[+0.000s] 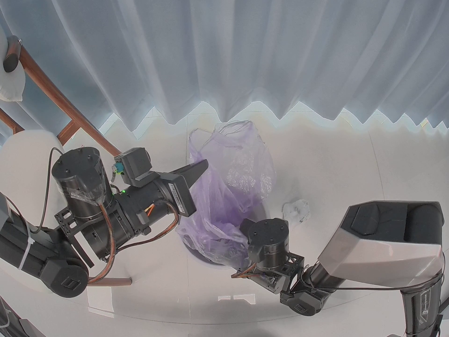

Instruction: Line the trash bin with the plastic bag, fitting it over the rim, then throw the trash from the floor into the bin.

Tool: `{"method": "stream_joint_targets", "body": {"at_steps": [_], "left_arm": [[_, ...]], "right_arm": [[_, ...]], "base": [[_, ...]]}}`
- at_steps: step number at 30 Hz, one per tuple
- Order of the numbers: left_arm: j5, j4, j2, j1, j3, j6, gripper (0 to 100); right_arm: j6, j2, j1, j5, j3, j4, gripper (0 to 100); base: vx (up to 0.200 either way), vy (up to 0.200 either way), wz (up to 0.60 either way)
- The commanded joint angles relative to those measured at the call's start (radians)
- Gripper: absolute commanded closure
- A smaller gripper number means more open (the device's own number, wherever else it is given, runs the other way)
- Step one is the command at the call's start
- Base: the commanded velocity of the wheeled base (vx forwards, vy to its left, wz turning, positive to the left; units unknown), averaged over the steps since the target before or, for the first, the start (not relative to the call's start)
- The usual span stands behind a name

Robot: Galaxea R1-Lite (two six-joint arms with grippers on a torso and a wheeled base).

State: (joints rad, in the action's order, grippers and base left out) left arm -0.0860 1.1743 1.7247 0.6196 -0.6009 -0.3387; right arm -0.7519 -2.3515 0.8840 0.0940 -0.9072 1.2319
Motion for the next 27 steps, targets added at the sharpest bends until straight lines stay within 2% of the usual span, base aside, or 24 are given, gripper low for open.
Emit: {"method": "stream_joint_targets", "body": {"at_steps": [1,7,12,15,16,19,23,24,27], "left_arm": [[0.000,-0.002,0.000,0.002,0.007,0.001,100],[0.000,-0.010,0.000,0.002,0.015,0.004,100],[0.012,-0.013,0.001,0.002,0.012,0.006,100],[0.048,-0.062,-0.002,0.002,0.007,0.026,100],[0.048,-0.064,-0.002,0.002,0.007,0.027,100],[0.049,-0.108,-0.013,-0.003,0.032,0.090,100],[0.037,-0.108,-0.033,0.005,0.082,0.153,100],[0.037,-0.108,-0.033,0.005,0.082,0.153,100],[0.015,-0.105,-0.037,0.011,0.127,0.219,100]], "right_arm": [[0.002,-0.006,-0.022,0.001,-0.036,0.000,100],[0.003,-0.005,-0.042,0.032,-0.045,-0.058,100],[-0.004,0.066,0.041,0.013,0.099,-0.058,100],[-0.004,0.196,0.121,-0.042,0.241,-0.061,100],[-0.004,0.202,0.124,-0.043,0.248,-0.061,100],[0.002,0.386,0.162,-0.091,0.393,-0.066,100],[0.022,0.601,0.165,-0.163,0.524,-0.101,100],[0.022,0.601,0.165,-0.163,0.524,-0.101,100],[0.068,0.753,0.127,-0.171,0.524,-0.227,100]], "base": [[0.000,0.000,0.00],[0.000,0.000,0.00],[0.000,0.000,0.00],[0.000,0.000,0.00],[0.000,0.000,0.00],[0.000,0.000,0.00],[0.000,0.000,0.00],[0.000,0.000,0.00],[0.000,0.000,0.00]]}}
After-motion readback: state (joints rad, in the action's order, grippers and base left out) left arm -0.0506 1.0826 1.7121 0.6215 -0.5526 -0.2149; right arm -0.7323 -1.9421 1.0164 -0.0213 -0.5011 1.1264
